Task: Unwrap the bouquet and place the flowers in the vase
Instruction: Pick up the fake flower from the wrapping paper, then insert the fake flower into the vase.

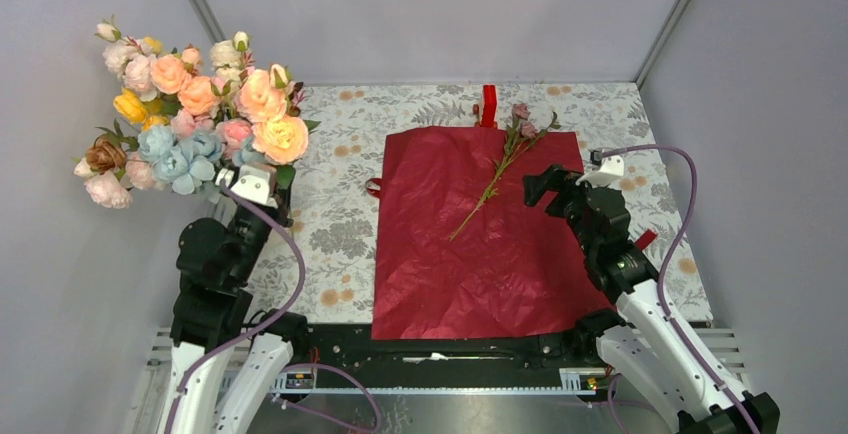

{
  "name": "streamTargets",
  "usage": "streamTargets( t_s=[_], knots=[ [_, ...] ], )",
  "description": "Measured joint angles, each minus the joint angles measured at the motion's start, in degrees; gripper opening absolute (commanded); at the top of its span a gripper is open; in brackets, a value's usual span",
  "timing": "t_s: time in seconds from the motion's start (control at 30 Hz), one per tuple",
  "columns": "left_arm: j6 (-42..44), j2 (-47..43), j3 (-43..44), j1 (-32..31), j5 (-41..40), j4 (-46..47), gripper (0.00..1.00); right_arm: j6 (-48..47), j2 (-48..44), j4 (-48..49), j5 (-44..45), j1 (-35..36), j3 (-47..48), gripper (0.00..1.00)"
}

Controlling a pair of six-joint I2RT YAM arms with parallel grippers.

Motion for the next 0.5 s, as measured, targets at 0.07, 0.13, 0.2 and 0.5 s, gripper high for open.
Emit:
streamTargets(
  t_s=[0.07, 0.13, 0.2, 0.5],
  knots=[
    [1.70, -1.55, 0.74, 0.00, -0.04, 0.24, 0.00, 0.85, 0.72, 0.04, -1.64, -1.05, -0.66, 1.00],
    [3.04, -1.42, 2.03, 0.00, 0.48, -0.09, 0.00, 1.84, 1.27, 0.04, -3.34, -1.70, -1.38, 1.00],
    [4.22, -0.74, 3.37, 0.00, 1.16, -0.74, 0.00, 2.51, 1.64, 0.02, -4.42, -2.01, -1.79, 1.00],
    [9.94, -0.76, 6.08, 0.00, -7.63, 2.14, 0.00, 4.07, 1.60, 0.44, -6.91, -2.60, -2.05, 1.00]
  ],
)
